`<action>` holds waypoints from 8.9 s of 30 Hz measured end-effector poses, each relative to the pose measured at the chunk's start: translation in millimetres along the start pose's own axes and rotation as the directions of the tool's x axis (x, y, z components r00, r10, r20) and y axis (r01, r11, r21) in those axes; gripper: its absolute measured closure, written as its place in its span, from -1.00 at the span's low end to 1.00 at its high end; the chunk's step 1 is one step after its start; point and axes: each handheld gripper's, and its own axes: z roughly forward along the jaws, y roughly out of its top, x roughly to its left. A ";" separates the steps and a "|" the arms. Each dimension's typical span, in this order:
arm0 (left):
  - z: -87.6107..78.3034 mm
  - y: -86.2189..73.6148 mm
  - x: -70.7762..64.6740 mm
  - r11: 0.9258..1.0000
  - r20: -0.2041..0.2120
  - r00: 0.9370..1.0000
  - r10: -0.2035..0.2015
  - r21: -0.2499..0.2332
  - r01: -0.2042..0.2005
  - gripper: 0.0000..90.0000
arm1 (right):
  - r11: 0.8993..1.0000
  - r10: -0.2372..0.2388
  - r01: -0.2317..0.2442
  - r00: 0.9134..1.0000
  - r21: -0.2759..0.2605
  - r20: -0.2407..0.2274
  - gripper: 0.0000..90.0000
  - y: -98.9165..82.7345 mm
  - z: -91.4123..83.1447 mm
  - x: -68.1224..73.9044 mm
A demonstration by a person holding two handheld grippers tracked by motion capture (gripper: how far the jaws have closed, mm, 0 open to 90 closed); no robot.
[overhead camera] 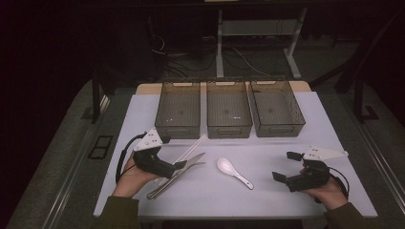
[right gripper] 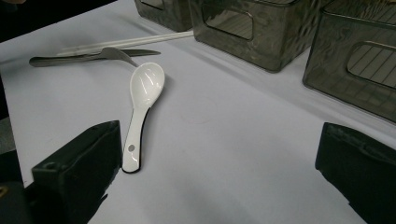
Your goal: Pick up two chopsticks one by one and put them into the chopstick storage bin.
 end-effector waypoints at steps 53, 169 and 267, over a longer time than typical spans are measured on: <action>36.4 -37.9 38.9 0.965 -0.028 0.993 -0.112 0.234 0.115 0.60 | 1.000 0.002 -0.002 1.000 -0.002 0.007 -0.98 -1.1 1.0 -0.9; -6.6 -2.0 25.6 0.973 -0.101 0.982 -0.157 0.155 0.172 0.88 | 1.000 0.001 -0.001 0.999 0.004 0.042 -0.98 -7.8 4.6 -4.6; 88.0 51.1 147.0 0.939 -0.307 0.933 -0.189 0.221 0.263 0.88 | 0.999 0.037 -0.036 0.999 -0.028 0.040 -0.98 -7.9 0.1 -7.0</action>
